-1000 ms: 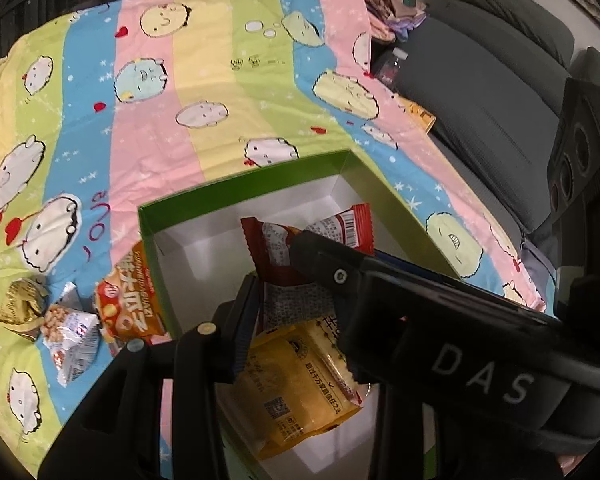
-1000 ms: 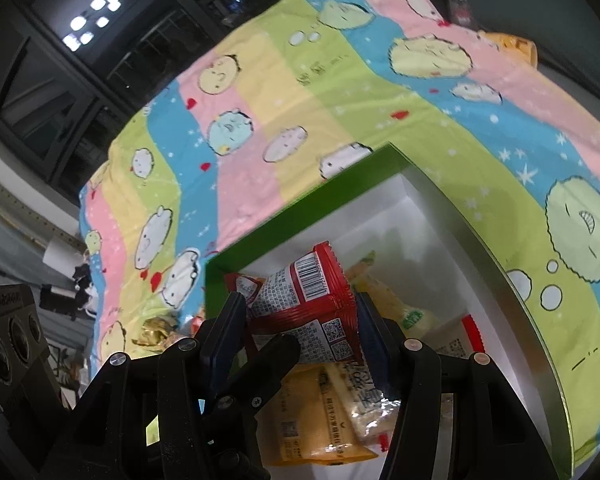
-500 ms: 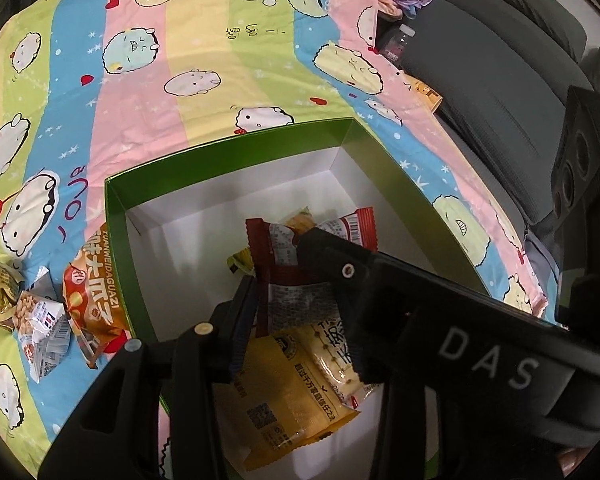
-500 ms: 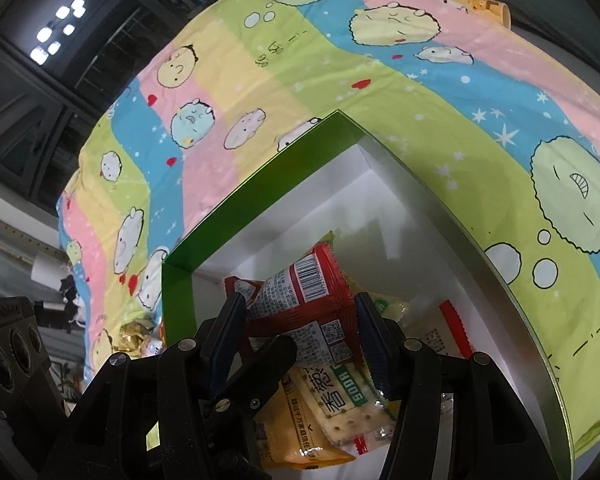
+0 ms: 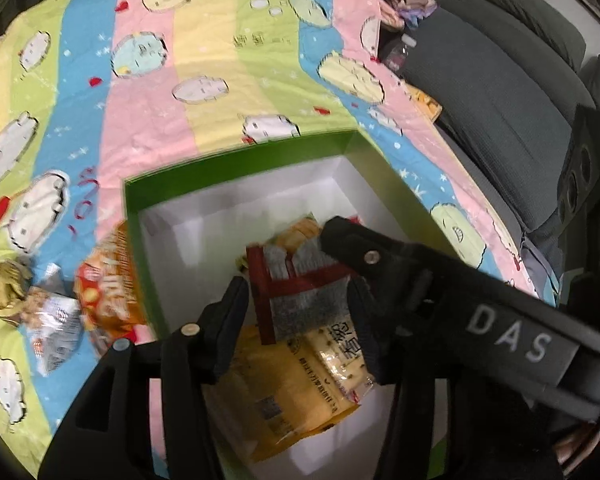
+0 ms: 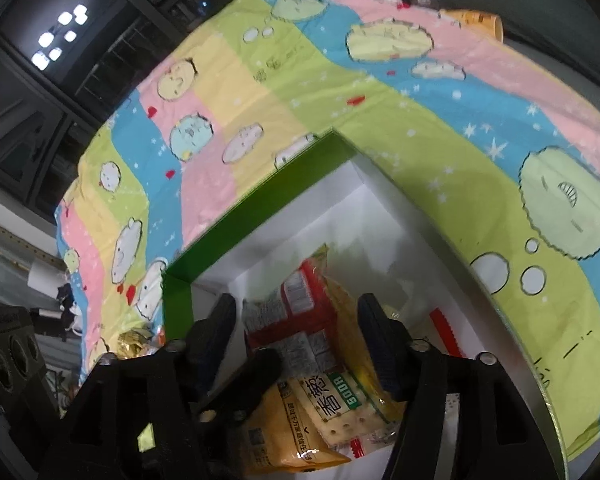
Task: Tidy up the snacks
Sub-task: 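Lower the red-and-white packet into the box and open the right tool, then move the right tool to the gold bag and grasp it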
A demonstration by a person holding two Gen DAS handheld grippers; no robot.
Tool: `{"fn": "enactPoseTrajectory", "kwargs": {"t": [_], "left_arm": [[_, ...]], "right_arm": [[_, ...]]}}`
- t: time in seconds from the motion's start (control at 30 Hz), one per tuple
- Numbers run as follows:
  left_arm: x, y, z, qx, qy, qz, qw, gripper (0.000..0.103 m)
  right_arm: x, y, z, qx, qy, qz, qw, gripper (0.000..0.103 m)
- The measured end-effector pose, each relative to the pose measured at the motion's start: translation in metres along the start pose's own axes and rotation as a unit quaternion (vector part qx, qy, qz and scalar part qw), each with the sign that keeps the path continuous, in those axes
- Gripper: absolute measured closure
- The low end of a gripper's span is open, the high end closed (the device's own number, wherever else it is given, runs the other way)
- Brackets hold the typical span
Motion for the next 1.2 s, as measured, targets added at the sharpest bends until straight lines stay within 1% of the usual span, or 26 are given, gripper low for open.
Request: {"fn": "enactPoseTrajectory", "kwargs": {"t": [0.03, 0.1, 0.13, 0.17, 0.23, 0.3, 0.4, 0.43, 0.47, 0.53, 0.6, 0.63, 0.7, 0.73, 0.77, 0.8, 0.83, 0.9, 1.0, 1.07, 1.1, 1.17, 1.2], "left_arm": [[-0.007, 0.003, 0.002, -0.001, -0.008, 0.003, 1.0000, 0.039], [-0.024, 0.013, 0.004, -0.002, -0.024, 0.008, 0.9997, 0.034], [-0.033, 0.022, 0.004, -0.007, -0.031, 0.014, 0.9994, 0.029], [-0.042, 0.033, 0.003, -0.014, -0.036, 0.021, 0.9990, 0.026], [-0.057, 0.052, 0.003, -0.026, -0.049, 0.034, 0.9979, 0.024], [-0.079, 0.080, 0.001, -0.044, -0.064, 0.055, 0.9955, 0.023], [-0.111, 0.125, -0.005, -0.069, -0.086, 0.078, 0.9908, 0.015], [-0.120, 0.141, -0.007, -0.082, -0.093, 0.087, 0.9885, 0.014], [-0.131, 0.162, -0.010, -0.101, -0.101, 0.099, 0.9849, 0.014], [-0.141, 0.190, -0.017, -0.131, -0.106, 0.112, 0.9792, 0.014], [-0.149, 0.223, -0.026, -0.172, -0.109, 0.125, 0.9710, 0.014], [-0.151, 0.236, -0.031, -0.190, -0.112, 0.132, 0.9665, 0.014], [-0.149, 0.249, -0.038, -0.203, -0.114, 0.129, 0.9639, 0.014], [-0.146, 0.254, -0.041, -0.208, -0.111, 0.126, 0.9635, 0.014], [-0.140, 0.259, -0.045, -0.214, -0.105, 0.125, 0.9633, 0.014], [-0.134, 0.263, -0.049, -0.218, -0.098, 0.123, 0.9632, 0.014], [-0.126, 0.266, -0.052, -0.222, -0.091, 0.119, 0.9634, 0.014], [-0.112, 0.271, -0.057, -0.227, -0.079, 0.111, 0.9644, 0.014], [-0.087, 0.275, -0.065, -0.236, -0.057, 0.093, 0.9654, 0.015], [-0.073, 0.278, -0.068, -0.244, -0.048, 0.080, 0.9654, 0.016], [-0.067, 0.280, -0.070, -0.248, -0.043, 0.075, 0.9649, 0.018], [-0.058, 0.282, -0.072, -0.254, -0.037, 0.069, 0.9640, 0.025], [-0.054, 0.283, -0.073, -0.257, -0.034, 0.066, 0.9635, 0.029]], "right_arm": [[-0.005, 0.003, 0.001, -0.004, -0.008, 0.007, 1.000, 0.033], [-0.013, 0.011, 0.001, -0.012, -0.016, 0.027, 0.999, 0.031], [-0.016, 0.014, 0.001, -0.014, -0.019, 0.033, 0.999, 0.029], [-0.021, 0.019, 0.000, -0.020, -0.024, 0.040, 0.999, 0.027], [-0.028, 0.029, -0.001, -0.032, -0.032, 0.049, 0.998, 0.023], [-0.037, 0.044, -0.005, -0.047, -0.038, 0.067, 0.996, 0.021], [-0.046, 0.073, -0.012, -0.066, -0.039, 0.099, 0.992, 0.016], [-0.048, 0.082, -0.014, -0.073, -0.038, 0.106, 0.991, 0.016], [-0.048, 0.095, -0.018, -0.083, -0.035, 0.110, 0.990, 0.016], [-0.044, 0.123, -0.026, -0.103, -0.024, 0.114, 0.988, 0.015], [-0.039, 0.147, -0.035, -0.120, -0.009, 0.125, 0.985, 0.015], [-0.035, 0.167, -0.042, -0.126, 0.005, 0.155, 0.980, 0.015], [-0.023, 0.202, -0.058, -0.135, 0.047, 0.208, 0.968, 0.015], [-0.016, 0.211, -0.063, -0.140, 0.061, 0.214, 0.965, 0.015], [-0.001, 0.224, -0.070, -0.151, 0.080, 0.211, 0.963, 0.015], [0.009, 0.231, -0.073, -0.158, 0.089, 0.204, 0.962, 0.015], [0.029, 0.240, -0.079, -0.169, 0.104, 0.188, 0.962, 0.015], [0.065, 0.250, -0.089, -0.177, 0.137, 0.163, 0.961, 0.015], [0.113, 0.251, -0.103, -0.174, 0.185, 0.125, 0.959, 0.015], [0.135, 0.247, -0.112, -0.178, 0.199, 0.101, 0.958, 0.019], [0.149, 0.245, -0.116, -0.183, 0.209, 0.088, 0.957, 0.023], [0.164, 0.241, -0.121, -0.187, 0.222, 0.075, 0.954, 0.028], [0.169, 0.239, -0.123, -0.187, 0.227, 0.070, 0.953, 0.032]]}}
Point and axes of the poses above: each gripper's, at about its wrist camera, not at the fingertips, and x roughly the way its jaws point, y to its left, z to its top, the point moved 10 cm from there along x, roughly the way its jaws point, and after that the axes turned 4 degrees about x, right-handed, at the moved point
